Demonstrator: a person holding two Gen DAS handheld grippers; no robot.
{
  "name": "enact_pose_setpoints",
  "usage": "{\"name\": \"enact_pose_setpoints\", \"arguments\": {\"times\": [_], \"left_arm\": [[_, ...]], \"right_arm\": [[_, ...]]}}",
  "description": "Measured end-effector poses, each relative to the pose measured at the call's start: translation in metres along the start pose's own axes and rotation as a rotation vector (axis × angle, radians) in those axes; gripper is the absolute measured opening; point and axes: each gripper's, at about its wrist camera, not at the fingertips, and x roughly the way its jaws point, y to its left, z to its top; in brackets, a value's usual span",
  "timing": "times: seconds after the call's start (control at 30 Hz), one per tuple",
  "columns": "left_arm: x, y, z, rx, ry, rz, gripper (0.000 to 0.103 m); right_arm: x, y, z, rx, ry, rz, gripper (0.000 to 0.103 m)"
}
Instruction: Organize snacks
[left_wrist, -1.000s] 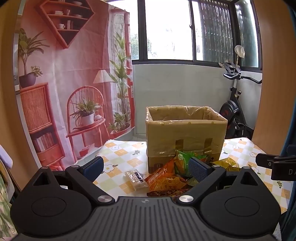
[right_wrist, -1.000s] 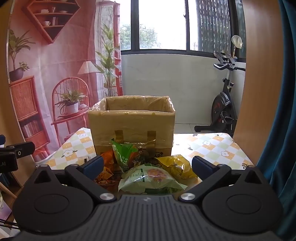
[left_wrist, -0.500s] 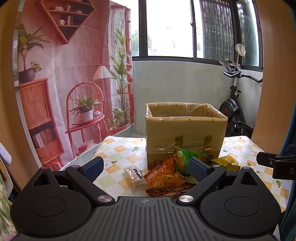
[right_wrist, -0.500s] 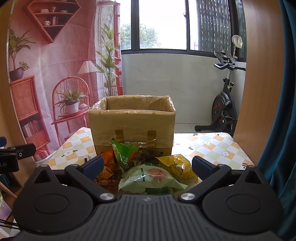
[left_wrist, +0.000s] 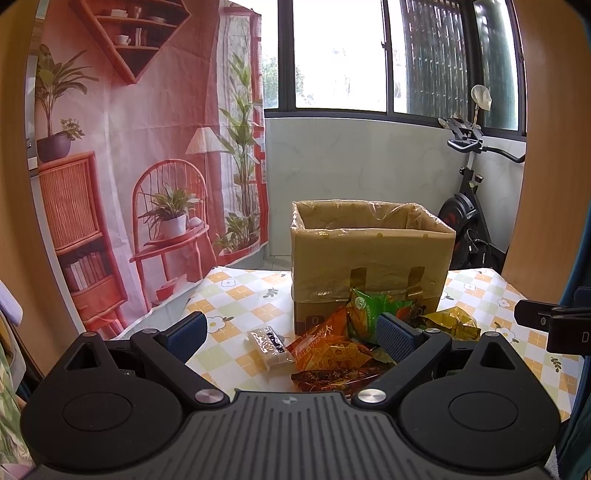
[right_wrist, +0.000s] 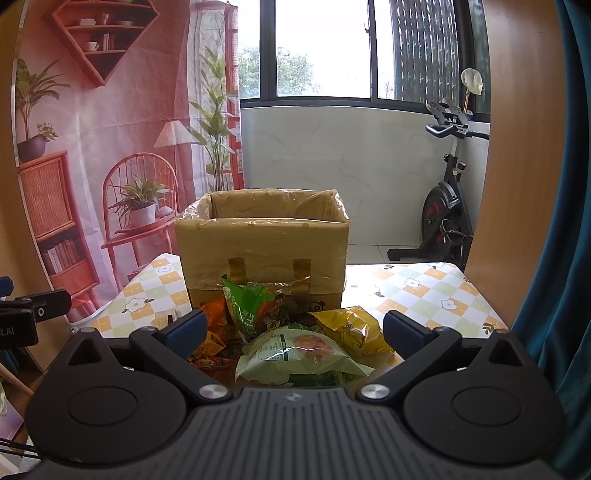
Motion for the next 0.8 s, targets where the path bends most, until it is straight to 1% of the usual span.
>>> {"name": "enact_pose_setpoints", "arguments": {"times": [0.8], "left_arm": [[0.0000,-0.0002,-0.0004,-0.011,0.004,0.005,0.099]], "right_arm": [[-0.0009,-0.0017,0.0000,0.003,0.001,0.000,0.103]]}}
